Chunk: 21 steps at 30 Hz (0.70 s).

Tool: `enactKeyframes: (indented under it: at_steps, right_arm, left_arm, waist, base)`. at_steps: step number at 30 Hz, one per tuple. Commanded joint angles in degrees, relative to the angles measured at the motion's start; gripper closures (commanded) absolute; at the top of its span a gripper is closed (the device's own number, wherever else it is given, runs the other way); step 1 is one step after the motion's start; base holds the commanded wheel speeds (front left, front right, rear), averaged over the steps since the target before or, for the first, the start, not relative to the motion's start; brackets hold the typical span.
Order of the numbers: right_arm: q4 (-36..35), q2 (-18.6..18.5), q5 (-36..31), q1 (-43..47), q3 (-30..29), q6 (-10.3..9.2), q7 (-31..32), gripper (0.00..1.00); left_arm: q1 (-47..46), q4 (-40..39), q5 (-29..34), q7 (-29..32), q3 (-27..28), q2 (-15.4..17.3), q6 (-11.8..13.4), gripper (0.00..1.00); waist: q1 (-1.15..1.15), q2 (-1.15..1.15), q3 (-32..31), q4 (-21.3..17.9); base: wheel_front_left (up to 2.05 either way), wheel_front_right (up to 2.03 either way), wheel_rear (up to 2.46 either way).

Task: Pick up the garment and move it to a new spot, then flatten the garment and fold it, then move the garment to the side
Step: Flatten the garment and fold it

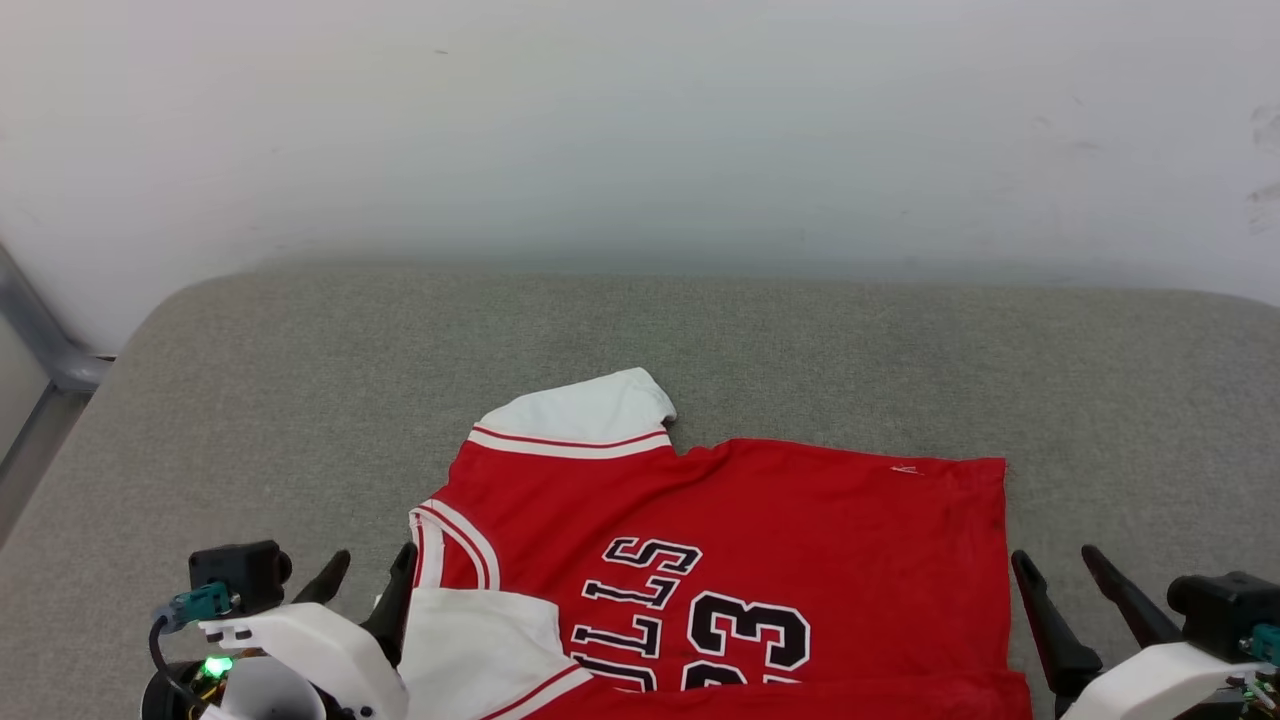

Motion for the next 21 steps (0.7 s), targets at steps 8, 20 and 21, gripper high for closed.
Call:
enactKeyframes:
  at_steps: [8, 20, 21]
  right_arm:
    - [-7.53, 2.63, -5.09, -1.46, -3.18, -0.02, -0.68, 0.0]
    - [-14.44, 3.99, -7.52, -9.42, -4.41, -0.02, -0.59, 0.0]
    - [-14.43, 4.06, -7.62, -10.01, -4.44, -0.02, -0.72, 0.0]
  left_arm:
    - [-4.98, -0.54, 5.79, -9.9, 0.82, -2.1, 0.65, 0.0]
    - [-24.2, 6.66, 8.15, -7.55, -0.24, -3.14, -4.73, 0.0]
    - [-26.11, 7.8, 7.89, -6.57, -0.43, -3.06, -5.72, 0.0]
  waist:
    - [0.0, 0.0, 2.87, -0.57]
    - [0.0, 0.0, 17.33, -4.75]
    - [0.0, 0.0, 18.15, -5.22]
  base:
    - [0.0, 0.0, 0.0]
    - [0.0, 0.0, 0.0]
    - [0.0, 0.0, 0.0]
